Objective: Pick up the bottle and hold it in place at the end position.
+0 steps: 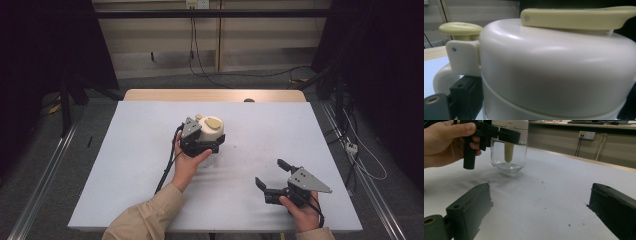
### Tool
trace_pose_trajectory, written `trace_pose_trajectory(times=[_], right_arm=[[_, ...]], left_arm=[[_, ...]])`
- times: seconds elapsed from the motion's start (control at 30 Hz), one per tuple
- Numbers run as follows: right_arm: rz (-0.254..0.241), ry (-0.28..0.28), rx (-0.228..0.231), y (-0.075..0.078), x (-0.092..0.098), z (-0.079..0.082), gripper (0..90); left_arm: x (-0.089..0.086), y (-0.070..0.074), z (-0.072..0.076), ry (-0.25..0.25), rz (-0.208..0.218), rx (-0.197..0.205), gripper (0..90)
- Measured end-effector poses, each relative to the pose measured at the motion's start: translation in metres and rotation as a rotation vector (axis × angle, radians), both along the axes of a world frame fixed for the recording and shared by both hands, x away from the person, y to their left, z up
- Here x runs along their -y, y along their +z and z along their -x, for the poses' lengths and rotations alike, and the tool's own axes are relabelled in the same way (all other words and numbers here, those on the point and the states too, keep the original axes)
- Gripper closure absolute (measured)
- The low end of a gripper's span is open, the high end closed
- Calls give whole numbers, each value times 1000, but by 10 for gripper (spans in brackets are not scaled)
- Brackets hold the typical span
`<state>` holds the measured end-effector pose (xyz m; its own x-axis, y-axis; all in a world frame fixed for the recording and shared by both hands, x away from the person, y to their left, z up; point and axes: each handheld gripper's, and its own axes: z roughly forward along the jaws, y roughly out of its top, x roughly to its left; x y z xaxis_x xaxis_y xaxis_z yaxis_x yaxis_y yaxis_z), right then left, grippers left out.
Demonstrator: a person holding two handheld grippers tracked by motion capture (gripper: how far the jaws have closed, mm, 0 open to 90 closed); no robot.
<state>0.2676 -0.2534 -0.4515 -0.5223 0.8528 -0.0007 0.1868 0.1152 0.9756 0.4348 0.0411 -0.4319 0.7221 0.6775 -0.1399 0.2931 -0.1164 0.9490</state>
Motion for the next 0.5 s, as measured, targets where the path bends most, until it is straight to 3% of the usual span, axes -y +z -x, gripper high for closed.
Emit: trace_pose_trajectory(times=[0.5], right_arm=[[0,-2,-3,0,0,0,34]], left_arm=[[1,-2,-3,-5,-11,-3,62]])
